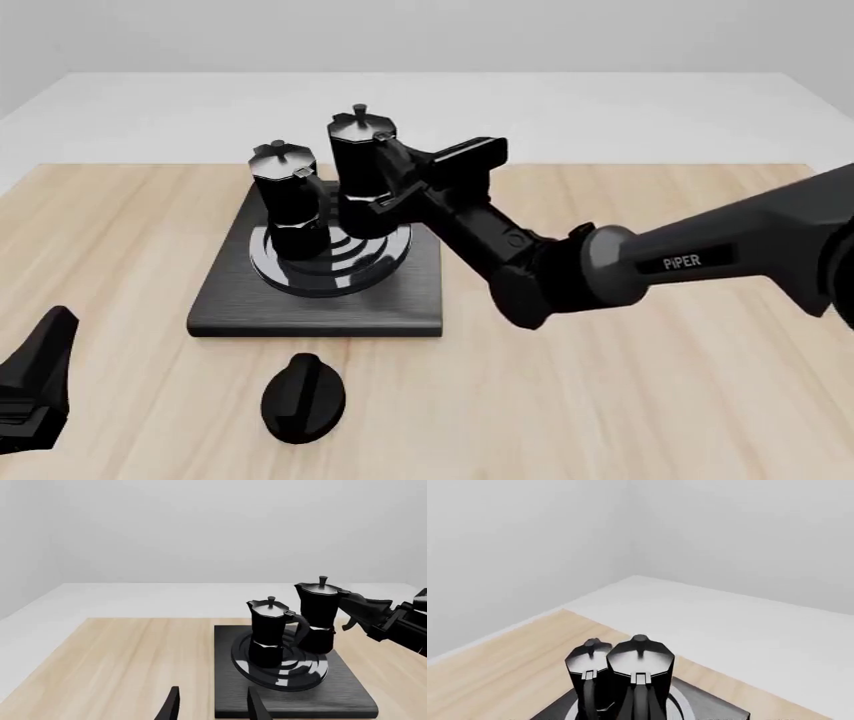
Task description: Put both moka pots on the stove.
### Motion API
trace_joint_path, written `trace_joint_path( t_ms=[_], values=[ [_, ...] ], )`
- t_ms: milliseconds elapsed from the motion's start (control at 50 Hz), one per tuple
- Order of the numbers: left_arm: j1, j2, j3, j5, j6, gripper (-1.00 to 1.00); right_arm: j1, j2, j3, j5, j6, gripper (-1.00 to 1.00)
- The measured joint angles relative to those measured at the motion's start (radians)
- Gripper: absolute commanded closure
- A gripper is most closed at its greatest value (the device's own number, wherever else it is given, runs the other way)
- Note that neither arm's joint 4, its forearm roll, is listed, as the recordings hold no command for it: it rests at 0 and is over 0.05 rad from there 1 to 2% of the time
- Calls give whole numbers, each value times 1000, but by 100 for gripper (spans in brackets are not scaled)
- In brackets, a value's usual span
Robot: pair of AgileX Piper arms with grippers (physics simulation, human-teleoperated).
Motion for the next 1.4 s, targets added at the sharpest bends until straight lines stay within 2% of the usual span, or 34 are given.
trace_joint_path(
  t_ms=[1400],
  values=[
    [0, 0, 0, 0, 0, -100, -8, 119, -17, -90, 66, 100]
  ],
)
